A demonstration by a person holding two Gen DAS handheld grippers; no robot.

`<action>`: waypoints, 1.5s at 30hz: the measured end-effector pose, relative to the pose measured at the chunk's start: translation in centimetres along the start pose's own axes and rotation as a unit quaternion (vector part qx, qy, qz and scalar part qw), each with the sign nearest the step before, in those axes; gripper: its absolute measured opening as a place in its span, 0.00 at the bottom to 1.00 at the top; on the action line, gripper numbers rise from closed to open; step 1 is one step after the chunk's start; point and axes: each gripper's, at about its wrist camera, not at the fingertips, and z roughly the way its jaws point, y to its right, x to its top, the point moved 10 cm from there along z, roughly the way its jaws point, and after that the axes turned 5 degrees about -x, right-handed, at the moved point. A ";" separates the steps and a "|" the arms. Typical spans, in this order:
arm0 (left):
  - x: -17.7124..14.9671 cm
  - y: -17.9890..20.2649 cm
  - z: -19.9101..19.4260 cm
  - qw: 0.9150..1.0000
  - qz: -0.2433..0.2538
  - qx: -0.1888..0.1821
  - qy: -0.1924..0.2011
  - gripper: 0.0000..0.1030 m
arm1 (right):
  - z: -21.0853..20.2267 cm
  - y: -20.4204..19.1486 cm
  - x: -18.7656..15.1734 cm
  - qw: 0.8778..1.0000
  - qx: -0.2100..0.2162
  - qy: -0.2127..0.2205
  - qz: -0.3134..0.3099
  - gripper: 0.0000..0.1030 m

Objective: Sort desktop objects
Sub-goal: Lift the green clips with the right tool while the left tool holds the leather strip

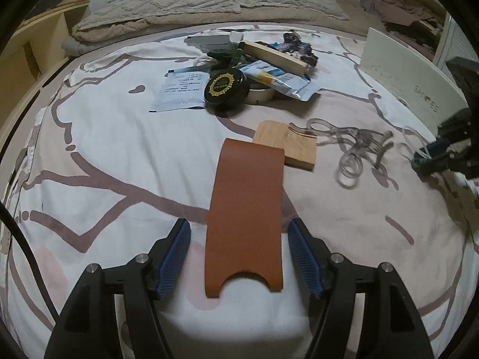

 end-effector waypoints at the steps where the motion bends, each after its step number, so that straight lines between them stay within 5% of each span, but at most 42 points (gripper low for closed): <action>1: 0.0 0.0 0.0 1.000 -0.001 0.002 0.000 0.66 | 0.0 0.0 0.0 1.000 -0.001 0.002 -0.001 0.21; 4: 0.2 0.0 0.1 1.000 -0.003 0.006 0.000 0.65 | -0.1 0.1 -0.1 1.000 -0.005 0.015 -0.006 0.21; 9: 0.4 0.3 0.0 1.000 -0.001 0.003 -0.001 0.44 | -0.1 0.4 -0.2 1.000 -0.008 0.021 -0.002 0.21; 27: 0.7 -0.1 -0.8 0.999 -0.031 0.011 0.004 0.44 | -2.3 1.2 0.1 0.998 -0.042 0.053 0.015 0.21; 45: 3.2 0.6 -4.0 0.999 -0.028 0.012 0.044 0.43 | -6.8 -1.0 2.1 0.994 -0.031 0.109 0.014 0.21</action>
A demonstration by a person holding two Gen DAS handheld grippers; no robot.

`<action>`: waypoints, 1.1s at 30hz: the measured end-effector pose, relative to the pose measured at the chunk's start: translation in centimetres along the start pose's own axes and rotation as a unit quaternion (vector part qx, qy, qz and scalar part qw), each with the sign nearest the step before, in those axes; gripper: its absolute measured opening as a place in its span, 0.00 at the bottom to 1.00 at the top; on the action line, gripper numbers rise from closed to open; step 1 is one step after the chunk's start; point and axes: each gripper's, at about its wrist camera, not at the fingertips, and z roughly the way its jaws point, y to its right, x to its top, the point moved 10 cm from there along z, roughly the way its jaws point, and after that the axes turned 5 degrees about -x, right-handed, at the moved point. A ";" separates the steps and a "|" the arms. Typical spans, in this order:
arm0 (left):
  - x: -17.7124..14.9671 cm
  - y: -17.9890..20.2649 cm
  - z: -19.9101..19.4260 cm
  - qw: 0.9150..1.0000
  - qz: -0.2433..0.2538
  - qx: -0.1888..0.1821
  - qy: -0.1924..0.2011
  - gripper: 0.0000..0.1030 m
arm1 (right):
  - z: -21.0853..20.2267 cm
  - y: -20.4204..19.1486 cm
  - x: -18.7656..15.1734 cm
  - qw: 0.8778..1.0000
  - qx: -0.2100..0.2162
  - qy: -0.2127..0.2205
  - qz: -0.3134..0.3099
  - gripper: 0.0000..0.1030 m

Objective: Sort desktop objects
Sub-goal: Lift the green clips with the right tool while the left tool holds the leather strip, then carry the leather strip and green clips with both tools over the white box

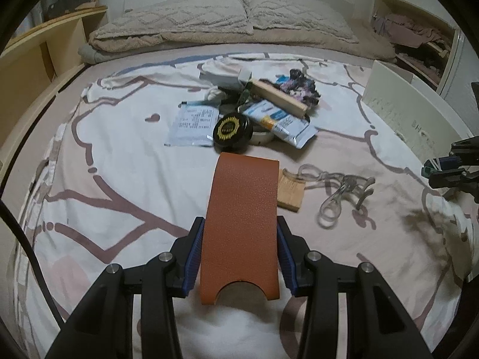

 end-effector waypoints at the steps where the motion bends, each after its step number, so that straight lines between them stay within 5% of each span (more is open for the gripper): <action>1: 0.2 0.1 -0.2 1.000 0.002 0.000 0.003 0.43 | -0.4 -0.1 0.3 1.000 -0.005 0.004 -0.003 0.21; 14: 5.4 3.1 -4.1 0.998 0.021 -0.016 0.060 0.43 | -5.0 1.7 3.1 0.998 -0.039 0.046 0.023 0.21; 33: 12.0 13.0 -6.9 0.990 0.073 -0.064 0.104 0.44 | -14.0 8.2 4.0 0.982 -0.098 0.130 0.092 0.21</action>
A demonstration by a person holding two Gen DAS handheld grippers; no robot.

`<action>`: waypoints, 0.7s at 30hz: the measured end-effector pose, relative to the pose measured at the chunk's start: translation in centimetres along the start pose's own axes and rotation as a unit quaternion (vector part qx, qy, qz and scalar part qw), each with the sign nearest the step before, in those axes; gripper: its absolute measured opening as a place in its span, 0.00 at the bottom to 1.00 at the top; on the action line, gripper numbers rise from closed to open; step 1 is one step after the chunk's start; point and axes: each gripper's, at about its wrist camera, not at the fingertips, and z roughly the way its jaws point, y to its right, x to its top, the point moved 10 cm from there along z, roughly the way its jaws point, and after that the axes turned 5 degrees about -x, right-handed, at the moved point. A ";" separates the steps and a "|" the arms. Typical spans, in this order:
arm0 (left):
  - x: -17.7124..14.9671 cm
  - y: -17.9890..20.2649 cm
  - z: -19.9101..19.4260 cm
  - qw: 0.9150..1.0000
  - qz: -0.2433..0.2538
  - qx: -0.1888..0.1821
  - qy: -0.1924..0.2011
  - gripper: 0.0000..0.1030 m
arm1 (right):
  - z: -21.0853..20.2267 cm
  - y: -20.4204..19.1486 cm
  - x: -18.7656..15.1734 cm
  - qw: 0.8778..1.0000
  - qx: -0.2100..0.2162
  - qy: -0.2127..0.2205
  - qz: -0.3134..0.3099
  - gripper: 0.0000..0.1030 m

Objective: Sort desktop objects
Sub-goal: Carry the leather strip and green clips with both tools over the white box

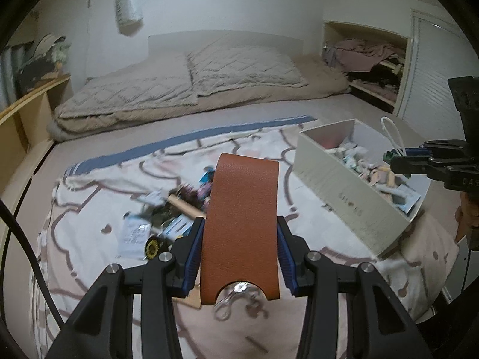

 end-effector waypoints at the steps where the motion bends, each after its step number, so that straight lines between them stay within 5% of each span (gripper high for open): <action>1: 0.5 0.6 0.1 1.000 0.004 -0.004 0.003 0.44 | -0.5 0.5 0.1 1.000 -0.003 0.003 0.005 0.21; 21: 9.8 13.2 -0.6 0.993 0.073 -0.075 0.049 0.44 | -4.1 8.0 -1.9 0.992 -0.071 -0.016 0.107 0.21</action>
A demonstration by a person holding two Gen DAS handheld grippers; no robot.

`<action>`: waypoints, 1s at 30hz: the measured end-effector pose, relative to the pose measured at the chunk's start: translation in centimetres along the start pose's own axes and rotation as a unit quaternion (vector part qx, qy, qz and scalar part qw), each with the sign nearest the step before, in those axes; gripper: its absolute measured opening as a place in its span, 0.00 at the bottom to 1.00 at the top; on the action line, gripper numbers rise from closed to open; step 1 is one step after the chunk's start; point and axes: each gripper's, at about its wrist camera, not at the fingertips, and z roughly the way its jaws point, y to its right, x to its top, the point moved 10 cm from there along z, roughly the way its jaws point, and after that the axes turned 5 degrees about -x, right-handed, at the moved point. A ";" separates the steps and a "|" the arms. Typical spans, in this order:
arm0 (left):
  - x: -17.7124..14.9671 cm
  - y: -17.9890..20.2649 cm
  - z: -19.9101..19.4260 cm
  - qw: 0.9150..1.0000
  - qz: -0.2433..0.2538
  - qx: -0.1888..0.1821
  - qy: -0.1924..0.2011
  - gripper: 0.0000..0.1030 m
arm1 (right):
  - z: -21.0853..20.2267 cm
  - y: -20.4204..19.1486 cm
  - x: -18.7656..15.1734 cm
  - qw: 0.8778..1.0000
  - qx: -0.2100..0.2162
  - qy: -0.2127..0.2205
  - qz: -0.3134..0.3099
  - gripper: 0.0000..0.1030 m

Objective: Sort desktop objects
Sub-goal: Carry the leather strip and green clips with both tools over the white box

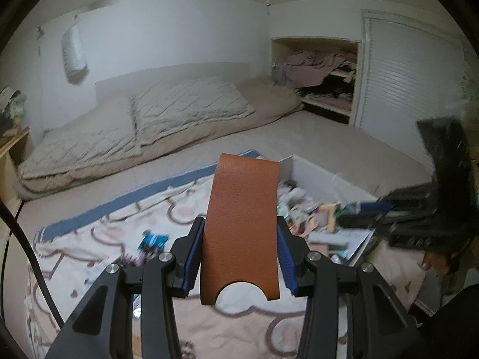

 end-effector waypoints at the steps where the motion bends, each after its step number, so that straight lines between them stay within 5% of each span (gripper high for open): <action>1: 0.4 0.7 0.2 1.000 0.004 -0.005 0.003 0.44 | 0.3 0.5 -0.4 1.000 -0.002 -0.006 0.004 0.21; 14: 1.1 5.7 3.0 0.999 0.020 -0.050 0.004 0.44 | 5.3 6.7 -5.3 0.993 -0.026 -0.088 0.074 0.21; 30: -1.2 6.0 6.8 0.998 -0.001 -0.048 -0.026 0.44 | 8.8 7.2 -8.2 0.986 -0.022 -0.149 0.072 0.21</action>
